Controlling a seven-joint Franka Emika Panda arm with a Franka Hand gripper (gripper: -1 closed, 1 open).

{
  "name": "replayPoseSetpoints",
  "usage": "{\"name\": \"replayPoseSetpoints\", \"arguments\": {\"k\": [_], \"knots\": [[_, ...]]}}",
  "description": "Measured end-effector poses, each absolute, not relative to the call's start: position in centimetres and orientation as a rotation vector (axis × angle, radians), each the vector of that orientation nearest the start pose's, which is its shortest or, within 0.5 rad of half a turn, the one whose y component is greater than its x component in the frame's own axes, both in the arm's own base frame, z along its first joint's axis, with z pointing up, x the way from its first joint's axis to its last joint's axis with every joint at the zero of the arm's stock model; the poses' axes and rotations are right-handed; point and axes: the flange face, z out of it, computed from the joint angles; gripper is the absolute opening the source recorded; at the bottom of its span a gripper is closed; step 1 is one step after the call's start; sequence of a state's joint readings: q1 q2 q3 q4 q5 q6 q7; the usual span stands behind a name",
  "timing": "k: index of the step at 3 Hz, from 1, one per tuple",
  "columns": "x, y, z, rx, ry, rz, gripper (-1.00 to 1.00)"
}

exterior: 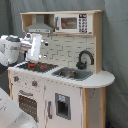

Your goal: Play with the kitchen

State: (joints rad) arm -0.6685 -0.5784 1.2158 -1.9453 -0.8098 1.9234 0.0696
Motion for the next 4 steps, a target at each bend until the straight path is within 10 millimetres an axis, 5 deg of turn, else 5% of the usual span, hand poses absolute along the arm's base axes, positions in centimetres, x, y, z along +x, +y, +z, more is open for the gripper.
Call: {"name": "replayPoseSetpoints", "arguments": {"k": [4], "knots": [[42.4, 30.9, 57.0, 2.235, 0.29, 0.61, 1.0]]}}
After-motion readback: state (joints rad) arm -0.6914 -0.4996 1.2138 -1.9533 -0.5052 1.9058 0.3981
